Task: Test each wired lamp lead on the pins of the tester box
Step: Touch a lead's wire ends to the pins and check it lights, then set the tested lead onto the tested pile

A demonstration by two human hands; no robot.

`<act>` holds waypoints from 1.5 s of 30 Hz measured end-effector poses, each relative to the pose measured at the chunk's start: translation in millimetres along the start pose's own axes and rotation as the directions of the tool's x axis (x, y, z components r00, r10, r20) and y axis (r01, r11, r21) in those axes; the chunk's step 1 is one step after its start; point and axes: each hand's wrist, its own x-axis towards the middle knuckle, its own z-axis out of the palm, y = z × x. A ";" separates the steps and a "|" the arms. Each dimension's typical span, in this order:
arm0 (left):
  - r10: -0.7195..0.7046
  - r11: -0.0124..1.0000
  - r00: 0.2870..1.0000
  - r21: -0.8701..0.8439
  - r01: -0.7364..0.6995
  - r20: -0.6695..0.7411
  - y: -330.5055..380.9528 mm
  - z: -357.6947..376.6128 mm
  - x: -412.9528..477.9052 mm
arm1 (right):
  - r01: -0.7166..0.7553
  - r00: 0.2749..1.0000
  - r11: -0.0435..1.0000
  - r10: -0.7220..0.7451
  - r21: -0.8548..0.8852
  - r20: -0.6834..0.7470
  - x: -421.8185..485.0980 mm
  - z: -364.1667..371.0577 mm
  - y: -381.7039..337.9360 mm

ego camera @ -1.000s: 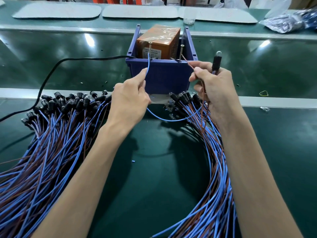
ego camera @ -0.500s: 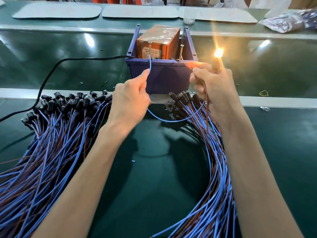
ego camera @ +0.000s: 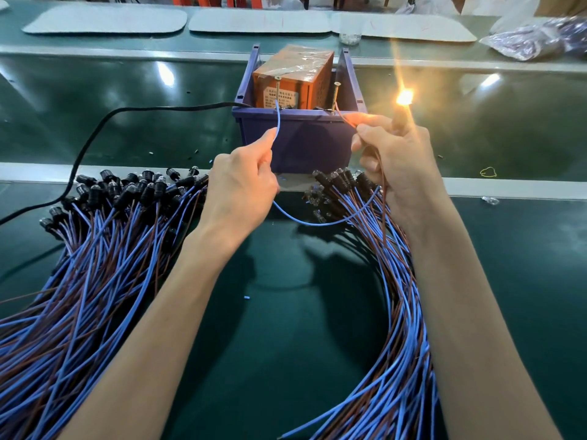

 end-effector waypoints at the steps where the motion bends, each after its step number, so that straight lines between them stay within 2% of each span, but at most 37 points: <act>1: 0.005 1.000 1.000 0.002 -0.005 -0.001 -0.6 0.1 0.3 | 0.002 1.000 1.000 -0.002 -0.006 0.002 0.1 0.2 0.0; 11: -0.001 1.000 1.000 0.013 0.001 0.018 2.7 0.0 -1.0 | 0.009 1.000 0.999 -0.009 -0.034 0.003 0.5 -0.1 0.7; 19: 0.038 0.999 0.993 0.021 -0.040 0.112 27.9 -1.4 -8.1 | -0.016 0.999 0.998 0.019 -0.064 0.040 0.3 -0.1 -2.8; 25: 0.006 0.998 0.992 -0.059 0.001 0.126 36.4 5.0 -12.6 | -0.009 0.984 0.984 0.040 -0.177 0.174 -4.9 3.2 -6.6; 29: 0.074 0.997 0.994 -0.004 -0.074 0.081 37.5 4.9 -15.5 | -0.016 0.963 0.980 0.068 -0.197 0.261 -10.2 7.5 -8.9; 32: 0.064 0.994 0.993 0.076 -0.072 0.101 36.3 1.8 -15.9 | -0.005 0.979 0.953 0.067 -0.303 0.193 -7.2 6.7 -10.1; 36: -0.077 0.928 0.977 0.374 -0.003 0.200 36.5 -8.9 -13.0 | -0.032 0.999 0.895 0.009 -0.446 -0.052 2.4 -7.4 -8.6; 38: -0.157 0.881 0.936 0.474 -0.012 0.315 38.8 -14.8 -15.4 | -0.067 0.991 0.854 -0.004 -0.516 -0.135 7.0 -19.9 -6.8; 40: -0.239 0.845 0.841 0.530 -0.066 0.486 42.6 -17.5 -20.2 | -0.096 0.989 0.846 0.023 -0.524 -0.143 10.3 -30.8 -4.9; 42: -0.297 0.818 0.696 0.551 -0.168 0.654 50.2 -15.6 -29.4 | -0.112 0.991 0.837 0.058 -0.535 -0.118 12.4 -37.5 -2.4; 45: -0.285 0.836 0.438 0.445 -0.322 0.853 67.2 0.3 -51.1 | -0.076 0.997 0.820 0.074 -0.568 -0.027 12.3 -38.7 1.4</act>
